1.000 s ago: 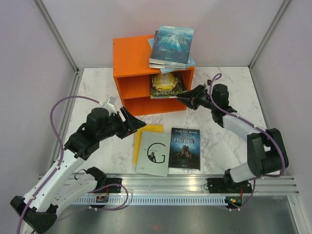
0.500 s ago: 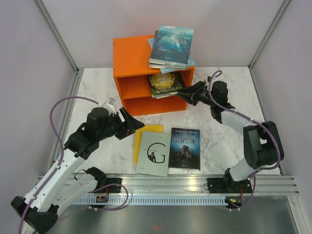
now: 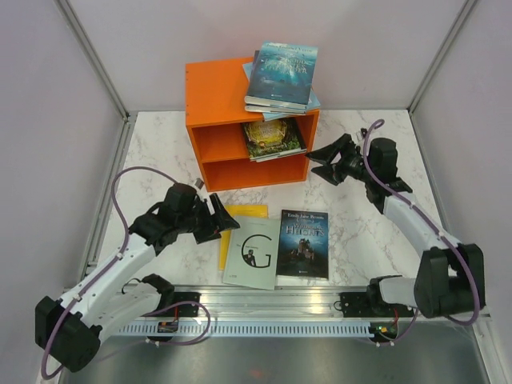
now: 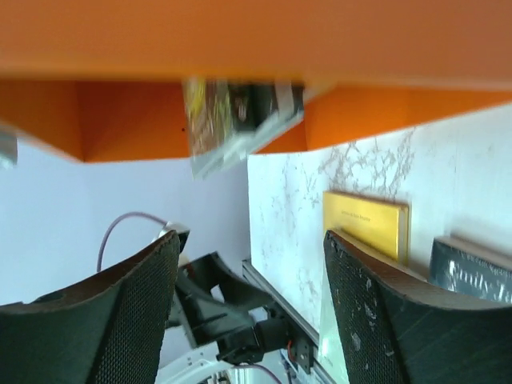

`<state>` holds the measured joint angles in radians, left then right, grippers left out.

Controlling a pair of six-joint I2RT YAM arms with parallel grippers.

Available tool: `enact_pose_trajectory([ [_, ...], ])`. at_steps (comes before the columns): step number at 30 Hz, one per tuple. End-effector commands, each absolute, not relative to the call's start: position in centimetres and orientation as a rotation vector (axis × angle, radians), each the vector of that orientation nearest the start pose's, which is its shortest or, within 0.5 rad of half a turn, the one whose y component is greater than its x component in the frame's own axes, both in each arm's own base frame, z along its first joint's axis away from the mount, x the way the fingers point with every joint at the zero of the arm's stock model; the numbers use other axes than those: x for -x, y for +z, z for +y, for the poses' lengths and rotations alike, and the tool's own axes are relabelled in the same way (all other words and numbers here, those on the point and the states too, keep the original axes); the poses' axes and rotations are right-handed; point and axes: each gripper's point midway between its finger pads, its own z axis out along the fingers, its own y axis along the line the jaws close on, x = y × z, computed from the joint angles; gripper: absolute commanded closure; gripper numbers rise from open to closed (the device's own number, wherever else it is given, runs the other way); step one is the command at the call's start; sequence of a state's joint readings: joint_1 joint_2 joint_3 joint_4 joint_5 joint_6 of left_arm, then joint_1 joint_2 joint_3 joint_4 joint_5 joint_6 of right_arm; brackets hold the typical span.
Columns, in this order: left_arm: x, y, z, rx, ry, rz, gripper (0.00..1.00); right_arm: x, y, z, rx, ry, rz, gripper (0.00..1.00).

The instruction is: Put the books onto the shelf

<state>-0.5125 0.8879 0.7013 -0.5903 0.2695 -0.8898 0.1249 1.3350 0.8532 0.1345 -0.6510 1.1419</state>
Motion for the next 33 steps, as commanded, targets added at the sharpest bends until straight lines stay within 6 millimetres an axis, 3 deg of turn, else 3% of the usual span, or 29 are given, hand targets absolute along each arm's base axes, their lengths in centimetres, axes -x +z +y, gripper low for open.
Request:
enact_pose_trajectory([
  [1,-17.9,12.1,-19.4,0.236,-0.941,2.577,0.20,-31.2,20.4,18.3,-0.519,1.380,2.146,0.23],
  [3,-17.8,10.9,-19.6,0.226,-0.947,2.602,0.20,-28.7,18.2,18.6,-0.533,1.380,2.187,0.22],
  [6,-17.7,8.9,-19.8,0.205,-0.939,2.646,0.21,-25.3,15.4,20.7,-0.496,1.371,2.272,0.21],
  [7,-17.6,8.3,-19.8,0.194,-0.938,2.660,0.23,-23.5,14.9,22.4,-0.438,1.388,2.315,0.21],
  [8,-17.7,7.9,-19.9,0.178,-0.935,2.664,0.24,-23.3,14.2,22.8,-0.444,1.354,2.322,0.21],
  [9,-17.8,7.5,-19.9,0.175,-0.926,2.670,0.24,-21.7,13.3,23.9,-0.404,1.361,2.362,0.21],
  [14,-17.8,6.0,-20.3,0.151,-0.958,2.670,0.24,-20.6,10.8,24.8,-0.447,1.364,2.376,0.21],
  [22,-16.7,2.9,-20.8,0.153,-1.003,2.738,0.27,-18.9,6.9,28.1,-0.331,1.297,2.517,0.21],
  [25,-16.5,2.6,-21.5,0.144,-1.080,2.729,0.28,-17.9,5.0,29.3,-0.309,1.276,2.565,0.22],
  [26,-16.4,2.8,-21.9,0.137,-1.122,2.719,0.28,-17.3,3.4,29.5,-0.312,1.250,2.614,0.22],
  [29,-16.0,4.0,-23.4,0.107,-1.307,2.652,0.29,-15.5,1.4,30.5,-0.283,1.253,2.687,0.24],
  [33,-15.6,6.2,-24.5,0.060,-1.471,2.558,0.30,-14.6,0.3,30.7,-0.271,1.235,2.726,0.25],
])
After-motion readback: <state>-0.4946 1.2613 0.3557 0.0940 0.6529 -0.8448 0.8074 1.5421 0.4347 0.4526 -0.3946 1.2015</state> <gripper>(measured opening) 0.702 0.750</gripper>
